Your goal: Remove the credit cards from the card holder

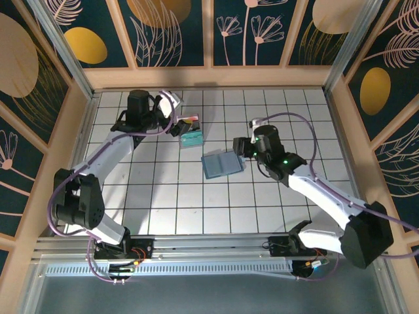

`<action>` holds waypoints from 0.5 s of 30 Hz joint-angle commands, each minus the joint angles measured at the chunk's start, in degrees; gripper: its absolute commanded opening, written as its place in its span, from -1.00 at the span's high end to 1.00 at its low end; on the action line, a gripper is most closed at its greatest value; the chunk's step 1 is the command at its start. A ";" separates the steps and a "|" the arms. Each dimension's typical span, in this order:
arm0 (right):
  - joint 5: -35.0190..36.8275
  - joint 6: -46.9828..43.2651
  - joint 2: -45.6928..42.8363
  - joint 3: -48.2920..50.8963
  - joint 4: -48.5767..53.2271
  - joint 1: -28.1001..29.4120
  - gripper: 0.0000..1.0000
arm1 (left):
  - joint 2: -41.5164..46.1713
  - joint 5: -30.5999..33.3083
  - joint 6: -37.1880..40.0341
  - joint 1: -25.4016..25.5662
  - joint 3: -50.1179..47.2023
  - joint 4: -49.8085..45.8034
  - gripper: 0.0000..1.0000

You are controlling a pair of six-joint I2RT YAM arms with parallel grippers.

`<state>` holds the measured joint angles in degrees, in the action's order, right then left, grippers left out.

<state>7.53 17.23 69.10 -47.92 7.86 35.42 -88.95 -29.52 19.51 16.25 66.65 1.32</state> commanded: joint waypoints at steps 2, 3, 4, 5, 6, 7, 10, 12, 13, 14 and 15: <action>1.15 4.17 4.88 -2.55 1.84 3.89 -0.22 | 4.18 10.81 -15.04 2.13 -5.60 5.74 -0.98; 0.77 4.69 6.04 -2.61 1.79 4.43 -0.22 | 5.28 13.27 -17.26 2.65 -7.18 6.51 -0.98; 0.08 5.44 7.38 -2.84 1.68 5.01 -0.20 | 6.75 15.61 -19.75 3.14 -9.37 8.14 -0.98; -0.68 5.94 8.75 -3.00 1.39 5.44 -0.18 | 8.15 17.73 -22.44 3.43 -11.96 9.94 -0.98; -0.93 6.15 9.86 -3.18 1.30 5.93 -0.16 | 9.25 19.61 -24.73 3.61 -14.07 10.94 -0.98; -0.86 6.25 11.38 -3.62 1.48 6.70 -0.15 | 10.54 21.82 -27.20 3.76 -16.07 11.70 -0.98; -0.06 6.05 15.73 -6.13 2.87 8.85 -0.12 | 13.72 25.97 -32.73 3.72 -21.03 12.64 -0.97; 1.08 5.64 18.69 -7.88 4.37 10.34 -0.11 | 15.60 28.95 -35.55 3.70 -23.69 12.48 -0.98; 1.71 5.39 20.19 -9.08 5.18 11.11 -0.11 | 16.75 30.68 -36.96 3.75 -25.06 12.39 -0.98; 2.39 5.14 21.61 -10.08 5.99 11.84 -0.11 | 17.94 32.54 -38.30 3.78 -26.40 12.38 -0.98; 2.77 4.96 22.86 -11.01 6.70 12.38 -0.11 | 19.05 34.52 -39.63 3.74 -27.58 12.60 -0.98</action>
<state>7.86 21.80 89.71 -55.75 11.49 46.17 -72.95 -2.79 -12.34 20.01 41.45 10.87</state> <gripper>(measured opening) 0.555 0.988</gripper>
